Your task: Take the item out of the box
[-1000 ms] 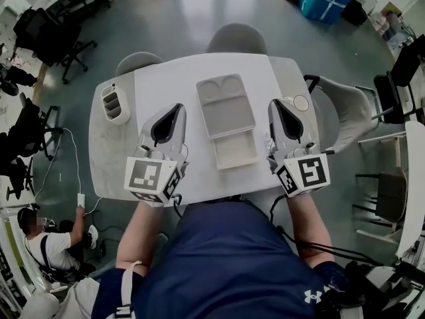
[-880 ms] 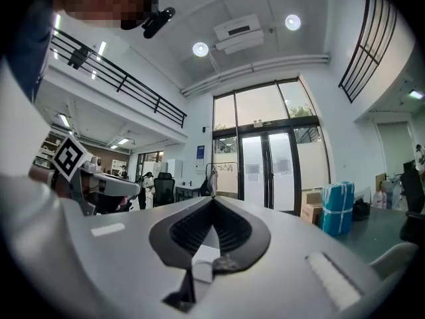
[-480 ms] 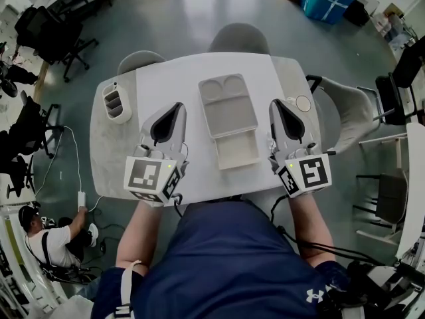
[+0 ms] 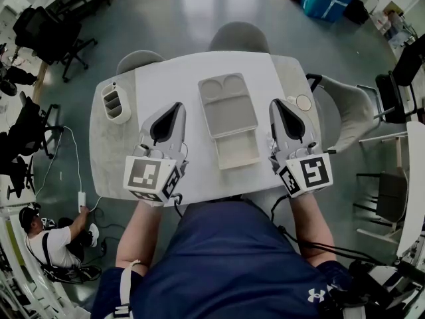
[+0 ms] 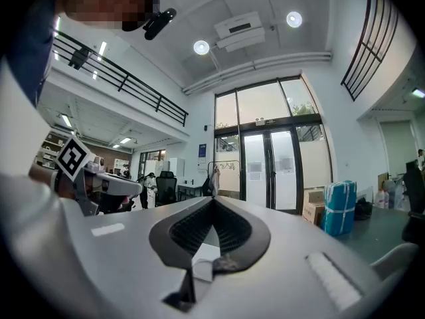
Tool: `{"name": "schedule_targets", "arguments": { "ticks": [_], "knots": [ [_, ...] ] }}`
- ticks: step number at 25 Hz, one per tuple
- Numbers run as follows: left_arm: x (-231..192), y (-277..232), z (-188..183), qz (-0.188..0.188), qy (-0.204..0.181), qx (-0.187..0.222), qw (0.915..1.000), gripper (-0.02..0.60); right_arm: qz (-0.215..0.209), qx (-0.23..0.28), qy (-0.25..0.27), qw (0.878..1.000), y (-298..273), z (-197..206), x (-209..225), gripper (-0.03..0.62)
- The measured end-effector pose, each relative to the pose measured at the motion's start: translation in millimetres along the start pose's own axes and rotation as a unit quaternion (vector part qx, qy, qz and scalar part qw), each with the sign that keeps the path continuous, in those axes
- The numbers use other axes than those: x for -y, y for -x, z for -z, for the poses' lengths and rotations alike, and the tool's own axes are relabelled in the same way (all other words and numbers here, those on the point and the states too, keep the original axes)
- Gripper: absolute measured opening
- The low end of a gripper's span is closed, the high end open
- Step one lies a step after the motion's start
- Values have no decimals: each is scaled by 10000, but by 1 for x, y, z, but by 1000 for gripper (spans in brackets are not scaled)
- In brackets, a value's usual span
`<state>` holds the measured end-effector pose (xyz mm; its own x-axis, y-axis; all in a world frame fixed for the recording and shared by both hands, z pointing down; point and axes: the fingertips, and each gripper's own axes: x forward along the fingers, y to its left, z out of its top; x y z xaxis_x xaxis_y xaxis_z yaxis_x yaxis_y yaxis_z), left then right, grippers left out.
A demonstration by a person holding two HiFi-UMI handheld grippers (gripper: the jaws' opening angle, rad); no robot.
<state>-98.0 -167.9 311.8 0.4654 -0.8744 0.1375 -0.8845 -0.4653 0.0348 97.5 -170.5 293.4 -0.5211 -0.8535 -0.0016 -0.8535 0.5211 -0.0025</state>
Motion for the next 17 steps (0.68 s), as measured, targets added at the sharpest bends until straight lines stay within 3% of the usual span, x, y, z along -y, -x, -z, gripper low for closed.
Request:
{"name": "schedule_targets", "arguments": {
  "ticks": [17],
  "knots": [
    [-6, 0, 8, 7, 56, -45, 10000, 3, 52, -62, -65, 9999, -3, 7, -3, 2]
  ]
}}
